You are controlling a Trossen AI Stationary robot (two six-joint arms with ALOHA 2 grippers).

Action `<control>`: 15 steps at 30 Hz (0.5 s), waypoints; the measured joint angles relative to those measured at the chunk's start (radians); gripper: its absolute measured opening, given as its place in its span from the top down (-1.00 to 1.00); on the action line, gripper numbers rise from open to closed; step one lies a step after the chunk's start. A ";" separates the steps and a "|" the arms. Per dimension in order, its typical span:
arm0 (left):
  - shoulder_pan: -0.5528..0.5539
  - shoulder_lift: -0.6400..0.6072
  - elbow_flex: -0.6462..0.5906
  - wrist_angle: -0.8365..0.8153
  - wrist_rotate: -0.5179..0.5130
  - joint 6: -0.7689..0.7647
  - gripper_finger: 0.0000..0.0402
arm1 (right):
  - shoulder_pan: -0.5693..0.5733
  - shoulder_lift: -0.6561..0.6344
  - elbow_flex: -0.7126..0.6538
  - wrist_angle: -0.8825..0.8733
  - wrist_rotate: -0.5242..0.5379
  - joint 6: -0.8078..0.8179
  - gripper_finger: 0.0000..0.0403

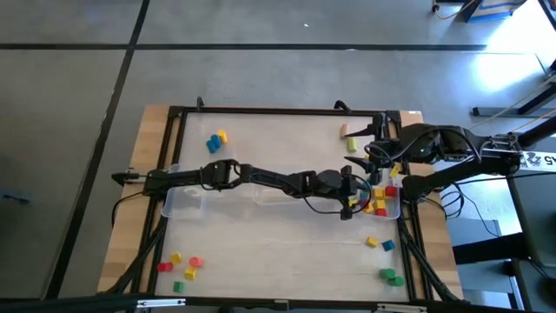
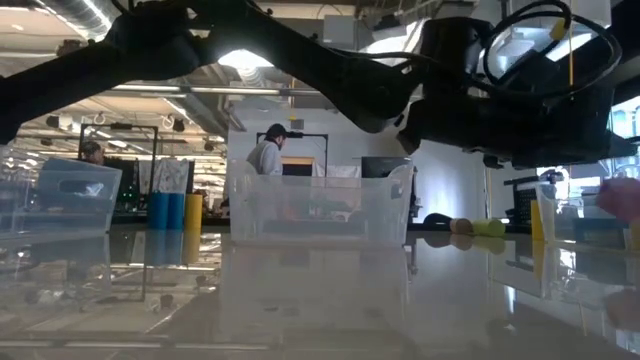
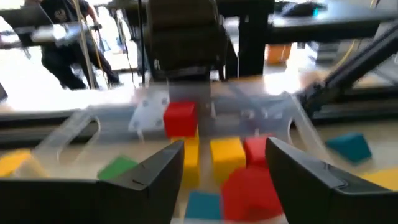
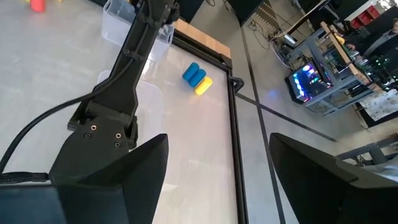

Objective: Sort blocks by size
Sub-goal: Put the light brown cylinder block into the center transparent bin

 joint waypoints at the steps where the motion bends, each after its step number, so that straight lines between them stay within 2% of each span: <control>1: 0.000 -0.004 0.000 -0.026 0.000 0.005 -0.13 | 0.000 0.000 0.000 -0.008 0.000 0.000 -0.41; 6: -0.013 -0.062 0.000 -0.122 -0.003 0.105 -0.18 | 0.000 0.000 0.000 -0.026 0.007 0.000 -0.41; 9: -0.026 -0.117 0.000 -0.239 -0.002 0.181 -0.18 | 0.000 0.000 0.000 -0.032 0.009 0.000 -0.41; 15: -0.034 -0.227 0.000 -0.509 -0.020 0.223 -0.18 | 0.000 0.000 0.000 -0.090 0.014 0.000 -0.41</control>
